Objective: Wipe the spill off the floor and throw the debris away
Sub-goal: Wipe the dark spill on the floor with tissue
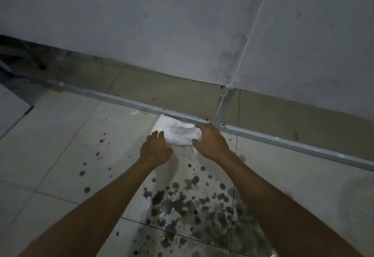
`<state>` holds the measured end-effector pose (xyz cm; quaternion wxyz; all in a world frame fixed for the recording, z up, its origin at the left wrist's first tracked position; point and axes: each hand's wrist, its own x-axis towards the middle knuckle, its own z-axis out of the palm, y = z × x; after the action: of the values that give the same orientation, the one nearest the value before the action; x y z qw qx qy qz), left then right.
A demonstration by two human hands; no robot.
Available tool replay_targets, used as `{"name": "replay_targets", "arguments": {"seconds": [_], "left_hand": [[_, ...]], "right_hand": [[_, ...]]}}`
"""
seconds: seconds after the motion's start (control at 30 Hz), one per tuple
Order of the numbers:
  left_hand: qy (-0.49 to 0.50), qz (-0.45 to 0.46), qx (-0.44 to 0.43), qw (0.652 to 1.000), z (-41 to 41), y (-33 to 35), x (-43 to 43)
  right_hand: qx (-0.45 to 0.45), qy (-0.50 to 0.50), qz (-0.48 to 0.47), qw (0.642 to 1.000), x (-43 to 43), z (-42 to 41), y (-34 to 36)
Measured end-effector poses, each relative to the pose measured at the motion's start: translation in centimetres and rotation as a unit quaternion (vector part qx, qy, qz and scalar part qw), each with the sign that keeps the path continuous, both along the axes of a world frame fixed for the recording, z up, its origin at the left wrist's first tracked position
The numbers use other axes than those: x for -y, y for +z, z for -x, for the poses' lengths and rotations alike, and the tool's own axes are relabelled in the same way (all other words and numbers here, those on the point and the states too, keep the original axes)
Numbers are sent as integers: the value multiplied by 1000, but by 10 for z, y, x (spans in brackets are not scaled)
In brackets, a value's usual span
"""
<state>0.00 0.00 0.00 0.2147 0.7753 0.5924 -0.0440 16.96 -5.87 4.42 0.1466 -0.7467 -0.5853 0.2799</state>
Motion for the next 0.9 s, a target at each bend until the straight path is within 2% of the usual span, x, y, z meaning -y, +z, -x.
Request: {"name": "replay_targets", "arguments": {"seconds": [0.13,0.27,0.5,0.63,0.8,0.9], "left_hand": [[32,-8,31,999,-12,-15,-9],[44,-30,52,997,-29,-28,-23],[61,-4,70,996,-43,-58,-26],[77,-10,89,993,-47,-72,-25],[81,1,86,993,-49,-81,-27],[104,2,112,988,-50,-85,-27]], "right_hand": [[58,14,-43,997,-20,8,-13],[105,39,-23,993,-39,14,-27],[152,46,-14,987,-61,17,-42],[143,48,-15,988,-64,12,-47],[68,54,-18,996,-72,6,-43],[54,59,-21,997,-76,5,-36]]}}
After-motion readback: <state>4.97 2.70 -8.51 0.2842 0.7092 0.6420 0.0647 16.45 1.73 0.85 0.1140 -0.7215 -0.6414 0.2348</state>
